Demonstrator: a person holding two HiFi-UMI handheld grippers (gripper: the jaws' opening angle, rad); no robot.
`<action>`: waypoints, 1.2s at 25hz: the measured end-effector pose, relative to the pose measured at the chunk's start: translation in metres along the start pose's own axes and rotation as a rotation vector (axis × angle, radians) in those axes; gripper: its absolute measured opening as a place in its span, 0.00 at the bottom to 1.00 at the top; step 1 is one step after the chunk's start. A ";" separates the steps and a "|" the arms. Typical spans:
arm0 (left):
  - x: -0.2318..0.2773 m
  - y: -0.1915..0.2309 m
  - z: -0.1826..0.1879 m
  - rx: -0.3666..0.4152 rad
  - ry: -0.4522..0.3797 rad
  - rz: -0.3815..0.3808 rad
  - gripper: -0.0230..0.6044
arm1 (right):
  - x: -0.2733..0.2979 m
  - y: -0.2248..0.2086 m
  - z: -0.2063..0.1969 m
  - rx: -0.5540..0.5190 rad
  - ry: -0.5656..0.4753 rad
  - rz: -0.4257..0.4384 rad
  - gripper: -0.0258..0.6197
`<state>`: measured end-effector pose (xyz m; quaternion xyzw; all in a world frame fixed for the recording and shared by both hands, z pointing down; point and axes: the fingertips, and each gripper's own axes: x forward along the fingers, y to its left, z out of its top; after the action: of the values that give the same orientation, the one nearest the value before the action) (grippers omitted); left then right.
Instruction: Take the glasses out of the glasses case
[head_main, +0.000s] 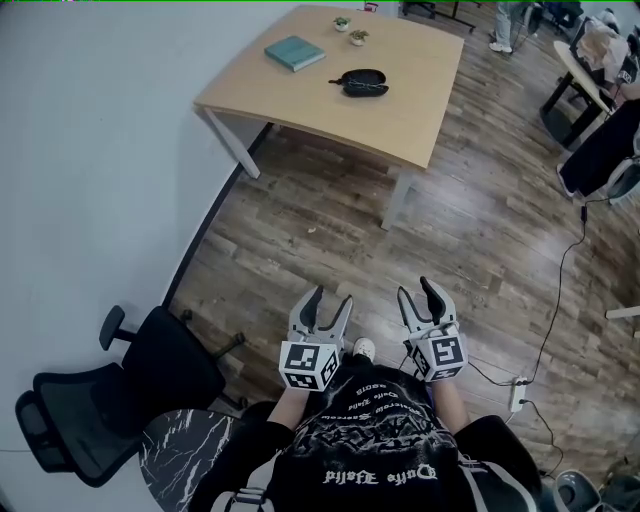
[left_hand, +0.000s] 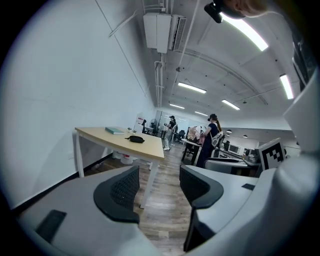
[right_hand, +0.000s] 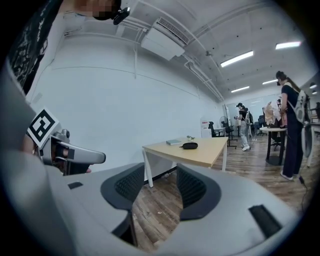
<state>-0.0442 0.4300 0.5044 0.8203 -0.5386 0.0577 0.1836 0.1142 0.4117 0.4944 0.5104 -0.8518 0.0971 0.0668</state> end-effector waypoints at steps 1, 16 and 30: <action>0.001 -0.001 -0.001 -0.004 0.006 -0.004 0.45 | -0.001 -0.002 0.001 -0.001 -0.011 -0.005 0.37; 0.012 -0.026 -0.003 0.002 -0.026 -0.014 0.52 | -0.007 -0.021 -0.004 0.012 -0.024 0.024 0.47; 0.086 -0.039 0.007 0.009 -0.002 -0.231 0.52 | 0.024 -0.058 -0.008 0.025 -0.009 -0.076 0.47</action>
<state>0.0259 0.3673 0.5138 0.8778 -0.4404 0.0379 0.1847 0.1538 0.3663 0.5132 0.5436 -0.8308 0.1030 0.0603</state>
